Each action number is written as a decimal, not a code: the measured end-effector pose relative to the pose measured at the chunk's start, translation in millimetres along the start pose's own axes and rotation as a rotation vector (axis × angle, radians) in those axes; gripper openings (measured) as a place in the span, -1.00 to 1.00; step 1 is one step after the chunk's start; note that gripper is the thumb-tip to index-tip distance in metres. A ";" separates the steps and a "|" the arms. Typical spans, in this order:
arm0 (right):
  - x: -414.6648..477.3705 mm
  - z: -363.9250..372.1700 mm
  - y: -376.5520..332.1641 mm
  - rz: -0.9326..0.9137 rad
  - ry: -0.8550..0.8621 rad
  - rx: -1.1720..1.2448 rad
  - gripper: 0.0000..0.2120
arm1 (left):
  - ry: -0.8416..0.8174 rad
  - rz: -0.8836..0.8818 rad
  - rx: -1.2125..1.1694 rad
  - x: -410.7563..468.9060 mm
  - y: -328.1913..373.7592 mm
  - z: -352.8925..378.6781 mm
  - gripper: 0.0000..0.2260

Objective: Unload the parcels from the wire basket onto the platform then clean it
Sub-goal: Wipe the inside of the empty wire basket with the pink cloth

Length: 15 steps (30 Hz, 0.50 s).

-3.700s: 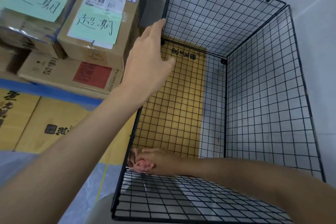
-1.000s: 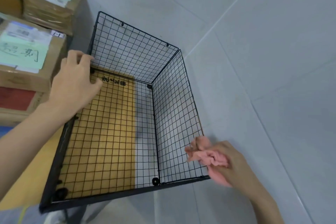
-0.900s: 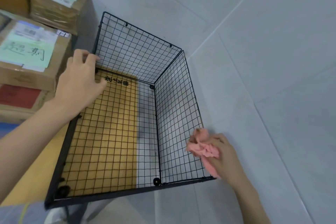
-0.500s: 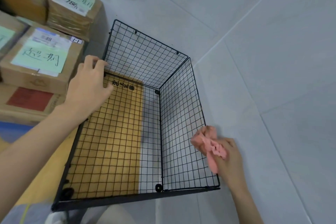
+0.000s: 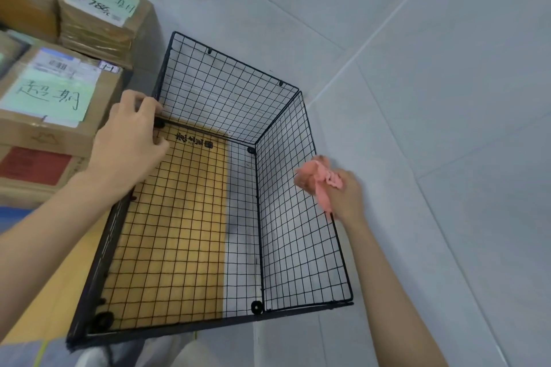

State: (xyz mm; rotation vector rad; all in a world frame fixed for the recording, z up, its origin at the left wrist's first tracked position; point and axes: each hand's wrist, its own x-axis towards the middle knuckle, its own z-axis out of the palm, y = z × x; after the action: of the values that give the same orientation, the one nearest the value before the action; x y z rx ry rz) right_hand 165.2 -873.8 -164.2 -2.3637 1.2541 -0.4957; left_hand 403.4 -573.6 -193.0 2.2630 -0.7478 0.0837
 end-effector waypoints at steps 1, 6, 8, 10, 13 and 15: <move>-7.5 -1.1 5.0 0.043 -0.004 -0.004 -0.85 | 0.002 -0.005 -0.001 0.4 -0.4 0.5 -0.59; -99.9 -38.7 16.2 0.055 -0.065 0.079 -0.87 | 0.019 -0.016 -0.015 4.1 0.4 4.3 -0.59; -118.7 -48.5 15.4 0.043 -0.086 0.131 -0.94 | 0.026 -0.011 -0.026 3.7 0.3 4.7 -0.60; -104.8 -45.1 15.5 0.037 -0.110 0.088 -0.94 | 0.024 0.005 -0.025 2.1 0.5 4.9 -0.60; -55.9 -25.6 3.0 0.007 -0.112 -0.007 -0.86 | 0.008 0.016 -0.013 1.6 0.2 3.9 -0.61; -22.5 -12.8 -12.6 -0.017 -0.105 -0.013 -0.78 | 0.009 0.012 -0.006 1.3 0.4 1.8 -0.62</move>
State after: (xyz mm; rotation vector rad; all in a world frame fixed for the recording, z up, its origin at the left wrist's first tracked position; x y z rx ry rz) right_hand 155.7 -851.0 -149.4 -2.3803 1.1950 -0.3644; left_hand 403.9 -575.6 -193.7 2.2510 -0.7560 0.0975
